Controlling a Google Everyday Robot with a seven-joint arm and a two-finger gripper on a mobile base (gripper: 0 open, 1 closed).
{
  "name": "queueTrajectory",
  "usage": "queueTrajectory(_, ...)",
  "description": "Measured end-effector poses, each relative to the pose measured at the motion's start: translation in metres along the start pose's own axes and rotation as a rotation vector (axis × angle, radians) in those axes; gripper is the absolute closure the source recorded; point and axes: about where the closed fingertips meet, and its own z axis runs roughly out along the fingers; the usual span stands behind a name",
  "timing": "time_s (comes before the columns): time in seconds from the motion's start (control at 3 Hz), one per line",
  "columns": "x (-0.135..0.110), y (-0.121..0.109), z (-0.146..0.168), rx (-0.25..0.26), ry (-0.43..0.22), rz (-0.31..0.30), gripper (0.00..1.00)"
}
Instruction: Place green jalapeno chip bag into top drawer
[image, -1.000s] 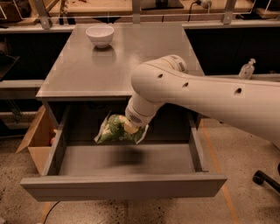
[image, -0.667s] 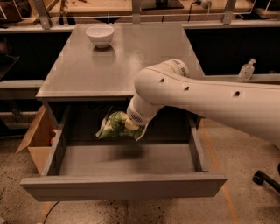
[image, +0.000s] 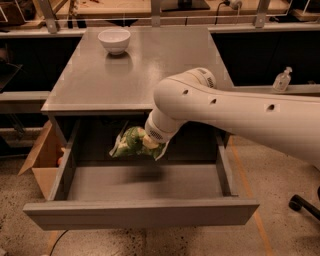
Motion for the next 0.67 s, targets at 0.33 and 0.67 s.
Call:
queueTrajectory(0.33, -0.0005, 0.0007, -0.0003, 0.0, 0.0, -0.002, 0.28)
queueTrajectory(0.67, -0.001, 0.0014, -0.0005, 0.0, 0.0, -0.004, 0.05)
